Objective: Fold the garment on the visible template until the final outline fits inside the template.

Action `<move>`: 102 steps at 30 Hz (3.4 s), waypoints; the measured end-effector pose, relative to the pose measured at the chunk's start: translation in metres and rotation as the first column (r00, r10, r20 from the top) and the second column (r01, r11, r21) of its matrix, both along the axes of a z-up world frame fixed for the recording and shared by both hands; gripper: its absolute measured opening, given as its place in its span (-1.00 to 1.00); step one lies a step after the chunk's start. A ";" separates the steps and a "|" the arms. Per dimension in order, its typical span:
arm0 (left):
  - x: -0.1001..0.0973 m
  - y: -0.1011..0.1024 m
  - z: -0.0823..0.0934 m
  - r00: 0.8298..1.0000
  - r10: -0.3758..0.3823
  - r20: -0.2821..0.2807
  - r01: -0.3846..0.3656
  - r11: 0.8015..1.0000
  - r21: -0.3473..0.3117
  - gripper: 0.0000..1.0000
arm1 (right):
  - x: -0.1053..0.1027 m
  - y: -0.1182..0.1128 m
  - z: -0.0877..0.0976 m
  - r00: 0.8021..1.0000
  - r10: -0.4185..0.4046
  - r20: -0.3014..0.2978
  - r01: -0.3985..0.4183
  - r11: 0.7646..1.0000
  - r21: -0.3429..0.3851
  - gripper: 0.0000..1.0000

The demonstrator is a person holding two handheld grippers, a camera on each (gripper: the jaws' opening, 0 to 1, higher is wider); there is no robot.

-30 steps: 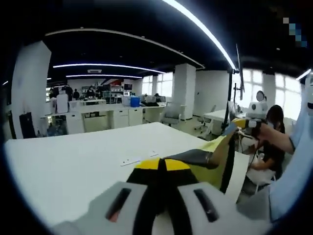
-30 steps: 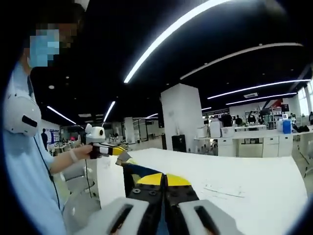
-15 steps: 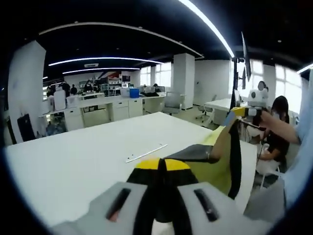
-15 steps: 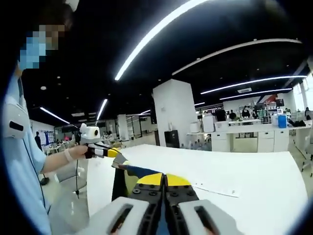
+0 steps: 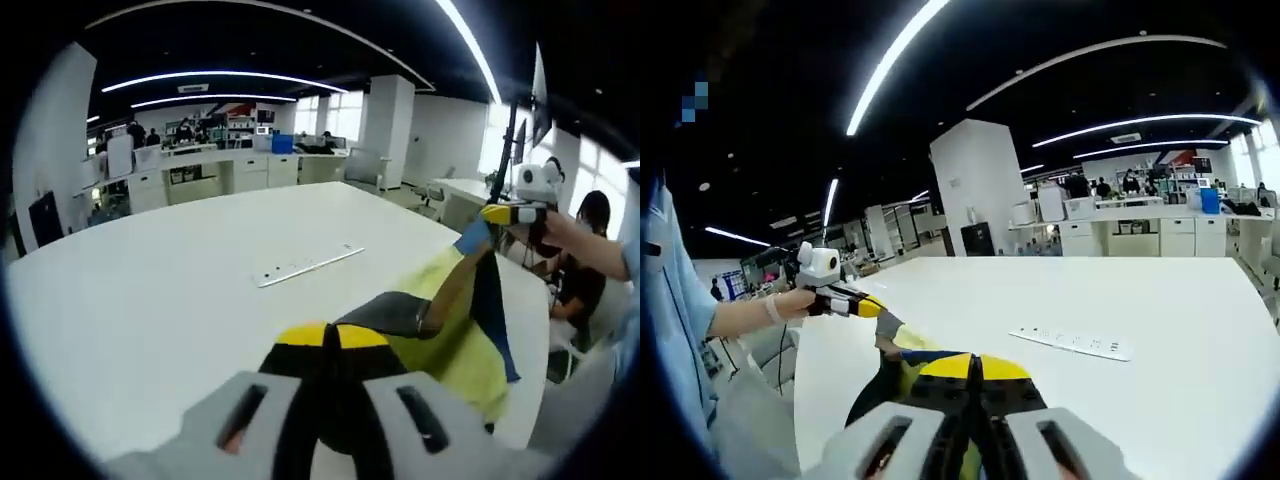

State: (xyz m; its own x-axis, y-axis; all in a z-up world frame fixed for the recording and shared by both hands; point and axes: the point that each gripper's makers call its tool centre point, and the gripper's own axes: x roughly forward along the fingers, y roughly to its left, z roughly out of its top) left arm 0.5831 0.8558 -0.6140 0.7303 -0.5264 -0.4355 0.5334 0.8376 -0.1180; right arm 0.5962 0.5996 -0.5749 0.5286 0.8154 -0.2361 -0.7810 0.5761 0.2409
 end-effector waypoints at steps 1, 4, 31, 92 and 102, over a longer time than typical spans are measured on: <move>0.005 -0.001 -0.007 1.000 -0.002 -0.009 0.002 1.000 -0.002 -1.00 | 0.004 0.000 -0.005 1.000 -0.001 -0.007 0.001 1.000 -0.003 -1.00; 0.015 -0.002 -0.022 1.000 0.001 -0.028 -0.001 1.000 0.009 -1.00 | 0.012 0.003 -0.021 0.999 -0.011 -0.034 0.010 1.000 -0.017 -1.00; 0.084 -0.007 -0.141 0.975 -0.008 -0.221 0.033 0.994 0.108 -1.00 | 0.093 -0.009 -0.171 0.961 -0.121 -0.250 0.067 0.975 -0.212 -1.00; 0.071 -0.037 -0.107 0.967 -0.230 -0.109 0.239 0.969 0.070 0.98 | 0.059 0.001 -0.165 0.978 0.054 -0.203 -0.107 0.960 -0.257 0.89; 0.057 -0.035 -0.091 0.967 -0.231 -0.104 0.237 0.970 0.054 0.98 | 0.045 -0.005 -0.158 0.977 0.061 -0.204 -0.117 0.954 -0.276 1.00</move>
State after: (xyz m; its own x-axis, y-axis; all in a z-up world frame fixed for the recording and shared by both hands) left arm 0.6403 0.8210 -0.7054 0.5429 -0.6456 -0.5372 0.7043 0.6984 -0.1275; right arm 0.6416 0.5943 -0.7327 0.3788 0.7409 -0.5546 -0.7878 0.5726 0.2270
